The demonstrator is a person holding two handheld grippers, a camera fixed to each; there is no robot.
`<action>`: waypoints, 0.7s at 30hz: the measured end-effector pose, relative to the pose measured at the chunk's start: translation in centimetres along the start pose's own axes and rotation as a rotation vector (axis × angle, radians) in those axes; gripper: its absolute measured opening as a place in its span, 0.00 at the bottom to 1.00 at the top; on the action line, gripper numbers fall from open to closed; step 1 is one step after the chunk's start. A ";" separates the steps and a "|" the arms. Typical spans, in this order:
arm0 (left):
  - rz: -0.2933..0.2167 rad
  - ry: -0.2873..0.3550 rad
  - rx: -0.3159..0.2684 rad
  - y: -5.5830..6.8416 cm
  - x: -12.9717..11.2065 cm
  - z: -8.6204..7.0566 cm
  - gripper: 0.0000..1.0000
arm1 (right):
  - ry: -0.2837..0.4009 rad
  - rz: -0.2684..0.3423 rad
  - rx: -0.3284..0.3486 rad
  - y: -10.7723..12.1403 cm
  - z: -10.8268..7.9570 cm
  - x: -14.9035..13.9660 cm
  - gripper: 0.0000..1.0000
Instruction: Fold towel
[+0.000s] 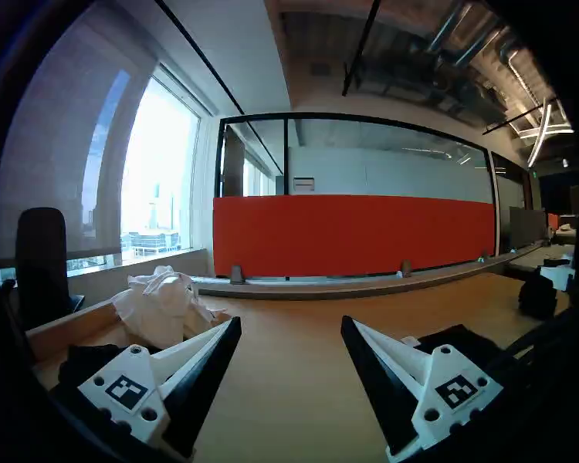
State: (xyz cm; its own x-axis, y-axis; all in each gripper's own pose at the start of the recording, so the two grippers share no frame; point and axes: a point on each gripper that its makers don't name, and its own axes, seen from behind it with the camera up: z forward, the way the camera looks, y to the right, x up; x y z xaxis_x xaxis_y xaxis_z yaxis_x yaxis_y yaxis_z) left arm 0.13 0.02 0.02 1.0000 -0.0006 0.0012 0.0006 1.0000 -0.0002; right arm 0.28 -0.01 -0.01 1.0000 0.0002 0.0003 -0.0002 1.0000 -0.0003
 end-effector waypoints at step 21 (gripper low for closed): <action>0.044 -0.063 -0.066 1.3 11.9 -0.2 0.96 | 0.007 0.013 -0.020 0.2 -0.4 14.9 1.00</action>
State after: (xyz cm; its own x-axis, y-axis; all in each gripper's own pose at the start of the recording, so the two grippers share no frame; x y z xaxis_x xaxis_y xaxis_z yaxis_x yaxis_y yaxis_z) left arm 11.99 1.29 -0.17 0.9970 0.0458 0.0628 -0.0415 0.9969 -0.0676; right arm 15.15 0.19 -0.36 0.9999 0.0127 -0.0067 -0.0128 0.9997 -0.0202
